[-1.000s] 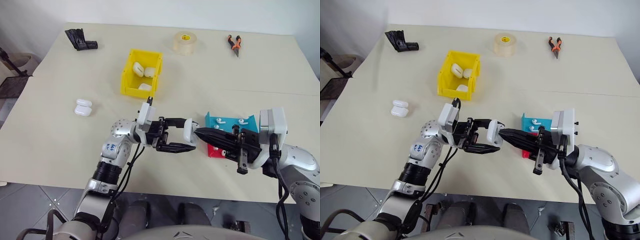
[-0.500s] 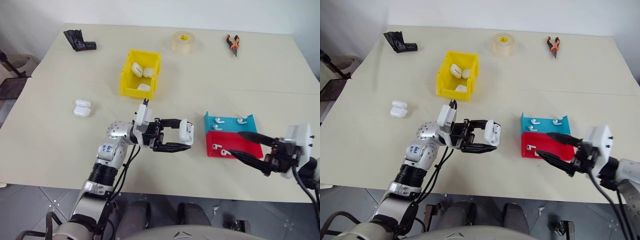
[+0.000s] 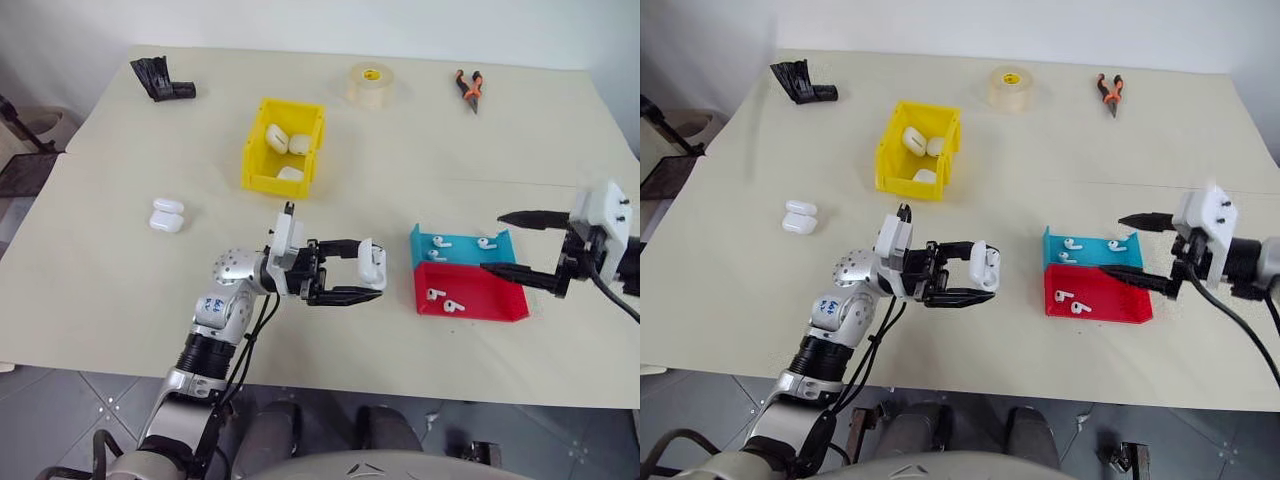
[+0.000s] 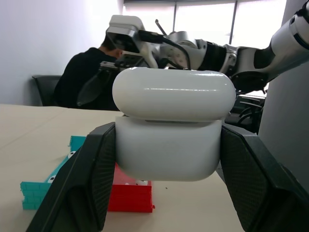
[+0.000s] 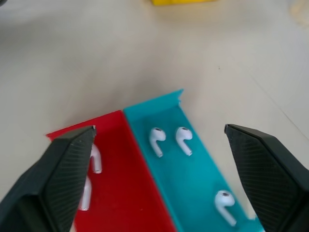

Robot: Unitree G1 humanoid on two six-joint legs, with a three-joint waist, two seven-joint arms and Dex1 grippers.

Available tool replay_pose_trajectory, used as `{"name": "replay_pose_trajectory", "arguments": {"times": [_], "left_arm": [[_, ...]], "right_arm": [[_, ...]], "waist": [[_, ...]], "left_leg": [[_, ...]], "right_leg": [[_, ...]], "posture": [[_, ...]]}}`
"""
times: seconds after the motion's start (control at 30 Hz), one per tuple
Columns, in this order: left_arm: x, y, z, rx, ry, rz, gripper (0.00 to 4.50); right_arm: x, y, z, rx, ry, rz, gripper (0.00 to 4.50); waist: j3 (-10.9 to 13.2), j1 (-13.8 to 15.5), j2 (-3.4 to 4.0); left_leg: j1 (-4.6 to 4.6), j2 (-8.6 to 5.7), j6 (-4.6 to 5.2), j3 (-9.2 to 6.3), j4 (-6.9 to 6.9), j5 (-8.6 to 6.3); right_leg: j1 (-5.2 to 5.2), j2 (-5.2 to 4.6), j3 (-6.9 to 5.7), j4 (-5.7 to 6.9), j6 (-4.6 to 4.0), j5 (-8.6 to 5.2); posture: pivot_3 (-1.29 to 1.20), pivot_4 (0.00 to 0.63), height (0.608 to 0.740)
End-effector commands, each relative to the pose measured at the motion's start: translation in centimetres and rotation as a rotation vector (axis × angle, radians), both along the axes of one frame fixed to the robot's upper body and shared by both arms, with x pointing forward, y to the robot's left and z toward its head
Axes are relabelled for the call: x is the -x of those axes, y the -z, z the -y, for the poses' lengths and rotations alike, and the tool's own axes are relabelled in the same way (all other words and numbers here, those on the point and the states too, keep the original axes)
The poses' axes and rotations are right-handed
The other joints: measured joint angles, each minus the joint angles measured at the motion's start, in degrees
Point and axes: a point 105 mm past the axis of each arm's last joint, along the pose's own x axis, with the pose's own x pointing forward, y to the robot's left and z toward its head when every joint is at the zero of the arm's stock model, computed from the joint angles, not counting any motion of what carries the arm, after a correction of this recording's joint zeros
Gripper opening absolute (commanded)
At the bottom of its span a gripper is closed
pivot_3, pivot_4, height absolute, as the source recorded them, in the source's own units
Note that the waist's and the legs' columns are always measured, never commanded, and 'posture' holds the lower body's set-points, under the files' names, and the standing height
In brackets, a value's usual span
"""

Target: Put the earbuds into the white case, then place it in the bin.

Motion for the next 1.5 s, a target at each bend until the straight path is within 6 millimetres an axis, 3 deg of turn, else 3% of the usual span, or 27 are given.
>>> {"name": "replay_pose_trajectory", "arguments": {"times": [0.03, 0.23, 0.4, 0.8, 0.9, 1.07, 1.5], "left_arm": [[0.4, -0.9, 0.3, 0.027, 0.000, 0.047, 2.79], [0.6, -1.0, 0.7, 0.046, -0.010, 0.045, 2.79], [0.7, -0.9, 0.7, 0.056, -0.023, 0.040, 2.79], [0.5, -1.1, 0.6, 0.064, -0.039, 0.047, 2.79], [0.5, -1.1, 0.6, 0.064, -0.036, 0.049, 2.79], [0.6, -1.2, 0.6, 0.061, -0.022, 0.050, 2.79], [0.8, -1.3, 0.7, 0.062, -0.007, 0.048, 2.79]], "right_arm": [[-2.0, 0.5, 1.6, 0.199, 0.029, -0.057, 4.46], [-4.7, 1.0, 2.2, 0.393, -0.012, -0.112, 4.46], [-5.4, 2.1, 1.9, 0.486, -0.080, -0.161, 4.46], [-6.7, 3.8, 2.5, 0.565, -0.063, -0.220, 4.46], [-6.8, 3.9, 2.7, 0.576, -0.053, -0.222, 3.85], [-6.8, 4.1, 2.8, 0.578, -0.054, -0.232, 2.13], [-6.8, 4.4, 2.9, 0.571, -0.048, -0.243, 2.13]], "waist": [[0.0, 0.0, 0.01], [0.0, 0.0, 0.02], [0.0, 0.0, 0.02], [0.0, -0.2, 0.02], [0.0, -0.1, 0.03], [0.0, -0.3, 0.03], [0.0, -0.3, 0.03]], "left_leg": [[0.01, 0.02, -0.01, -0.02, 0.00, 0.00], [-0.10, 0.00, -0.02, -0.05, -0.04, 0.01], [-0.14, -0.02, -0.03, -0.08, -0.05, 0.01], [-0.14, -0.01, -0.05, -0.09, -0.04, 0.02], [-0.14, -0.01, -0.06, -0.09, -0.04, 0.03], [-0.13, -0.01, -0.06, -0.09, -0.04, 0.03], [-0.13, -0.01, -0.06, -0.09, -0.04, 0.03]], "right_leg": [[0.00, 0.02, -0.03, 0.02, 0.00, 0.00], [-0.12, 0.00, -0.08, 0.02, 0.00, 0.00], [-0.15, -0.02, -0.18, 0.02, 0.00, 0.00], [-0.15, -0.02, -0.24, 0.04, 0.00, 0.00], [-0.15, -0.02, -0.25, 0.05, 0.00, 0.00], [-0.15, -0.02, -0.25, 0.05, 0.00, 0.00], [-0.15, -0.02, -0.25, 0.05, 0.00, 0.00]], "posture": [[0.00, 0.150, 0.740], [0.00, 0.150, 0.740], [0.00, 0.150, 0.740], [0.00, 0.150, 0.740], [0.00, 0.150, 0.740], [0.00, 0.150, 0.740], [0.00, 0.150, 0.740]]}}
